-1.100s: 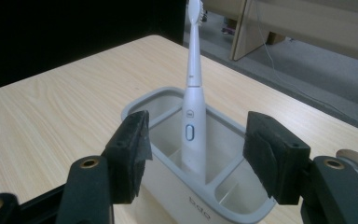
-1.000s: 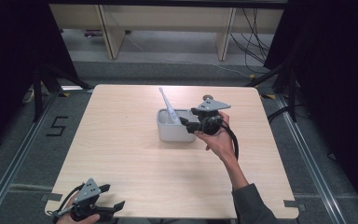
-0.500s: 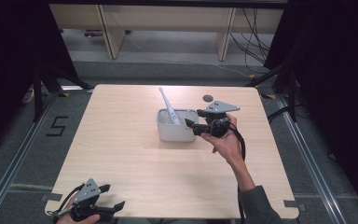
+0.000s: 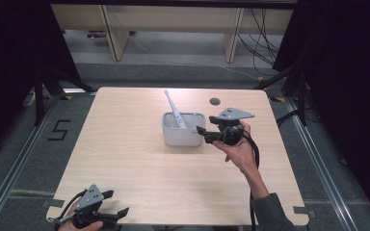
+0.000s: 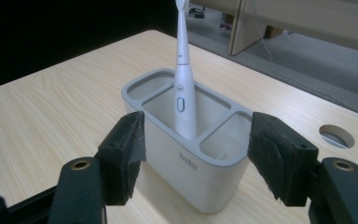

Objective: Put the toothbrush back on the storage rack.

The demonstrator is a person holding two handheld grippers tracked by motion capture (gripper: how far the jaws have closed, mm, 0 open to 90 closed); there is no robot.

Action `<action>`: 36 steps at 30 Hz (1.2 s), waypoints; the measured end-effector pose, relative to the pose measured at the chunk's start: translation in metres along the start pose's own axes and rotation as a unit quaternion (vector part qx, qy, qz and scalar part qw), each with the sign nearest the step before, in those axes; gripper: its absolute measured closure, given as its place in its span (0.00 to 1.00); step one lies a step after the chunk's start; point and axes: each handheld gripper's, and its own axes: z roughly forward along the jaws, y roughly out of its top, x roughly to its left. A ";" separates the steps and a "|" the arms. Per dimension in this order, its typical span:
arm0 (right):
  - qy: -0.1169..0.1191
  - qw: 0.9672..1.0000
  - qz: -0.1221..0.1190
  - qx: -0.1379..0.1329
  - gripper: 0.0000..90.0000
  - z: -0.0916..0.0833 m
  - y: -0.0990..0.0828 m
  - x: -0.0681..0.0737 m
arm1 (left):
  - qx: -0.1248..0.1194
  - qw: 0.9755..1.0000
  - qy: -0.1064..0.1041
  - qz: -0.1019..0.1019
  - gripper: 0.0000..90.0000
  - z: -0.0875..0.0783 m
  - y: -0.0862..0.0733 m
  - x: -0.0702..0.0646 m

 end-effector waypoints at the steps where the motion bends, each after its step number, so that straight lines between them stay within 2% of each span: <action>1: 0.001 1.000 0.000 0.006 0.41 -0.003 -0.001 -0.001 | -0.001 1.000 -0.001 -0.001 0.17 0.000 0.000 0.000; 4: -0.003 1.000 -0.006 0.005 0.40 -0.006 -0.003 -0.002 | -0.002 1.000 -0.001 -0.001 0.17 0.000 0.000 0.000; 8: 0.001 1.000 0.013 0.001 0.38 -0.012 -0.006 0.000 | -0.001 1.000 0.000 -0.001 0.17 0.000 0.000 0.000; 9: -0.002 1.000 0.002 -0.003 0.38 -0.013 -0.007 -0.002 | -0.001 1.000 0.000 -0.001 0.17 0.000 0.000 0.000; 10: 0.001 1.000 0.007 0.001 0.38 -0.015 -0.007 -0.001 | -0.001 1.000 0.000 -0.001 0.17 0.000 0.000 0.000; 11: -0.003 1.000 0.001 -0.001 0.37 -0.016 -0.007 -0.002 | -0.002 1.000 0.000 -0.002 0.17 0.000 0.000 0.000; 12: 0.001 1.000 0.008 0.001 0.36 -0.018 -0.008 -0.001 | -0.002 1.000 0.000 -0.002 0.17 0.000 0.000 0.000; 14: -0.002 1.000 0.001 0.002 0.36 -0.019 -0.009 -0.002 | -0.002 1.000 0.000 -0.002 0.17 0.000 0.000 0.000; 15: 0.001 1.000 0.011 -0.001 0.35 -0.019 -0.010 -0.001 | -0.003 1.000 -0.001 -0.002 0.17 0.000 0.000 0.000; 17: 0.001 1.000 0.009 -0.002 0.35 -0.022 -0.011 -0.001 | -0.002 1.000 0.000 -0.002 0.17 0.000 0.000 0.000; 18: 0.000 1.000 0.010 0.006 0.33 -0.025 -0.013 -0.002 | -0.005 1.000 0.000 -0.001 0.17 0.000 0.000 0.000; 21: -0.010 1.000 0.007 0.008 0.30 -0.028 -0.016 -0.003 | -0.002 1.000 0.000 -0.001 0.17 -0.001 0.000 0.000; 22: -0.004 1.000 0.020 0.011 0.30 -0.029 -0.017 -0.002 | -0.002 1.000 0.000 -0.001 0.17 -0.001 0.000 0.000; 23: -0.011 1.000 0.009 0.011 0.30 -0.031 -0.018 -0.004 | -0.002 1.000 0.001 -0.001 0.17 -0.001 0.000 0.000; 24: -0.011 1.000 0.009 0.011 0.30 -0.031 -0.018 -0.004 | -0.002 1.000 0.001 -0.001 0.17 -0.001 0.000 0.000; 25: -0.012 1.000 0.018 0.011 0.30 -0.033 -0.021 -0.004 | -0.002 1.000 0.001 -0.001 0.17 -0.001 0.000 0.000; 29: -0.009 1.000 0.025 0.015 0.30 -0.037 -0.025 -0.006 | -0.005 1.000 0.001 -0.002 0.17 -0.001 0.000 0.000; 30: -0.007 1.000 0.019 0.012 0.30 -0.037 -0.026 -0.007 | -0.004 1.000 0.000 -0.001 0.17 -0.001 0.000 0.000; 32: -0.015 0.999 0.027 0.017 0.30 -0.041 -0.030 -0.007 | 0.004 1.000 0.004 0.004 0.17 -0.002 0.001 0.001; 33: -0.019 1.000 0.016 0.016 0.30 -0.042 -0.031 -0.009 | 0.003 1.000 0.003 0.004 0.17 -0.003 0.001 0.001; 35: -0.016 0.999 0.037 0.022 0.30 -0.043 -0.034 -0.007 | 0.004 1.000 0.003 0.004 0.17 -0.003 0.001 0.001; 36: -0.016 0.999 0.037 0.022 0.30 -0.043 -0.034 -0.007 | -0.001 1.000 0.003 -0.001 0.17 -0.002 0.000 0.000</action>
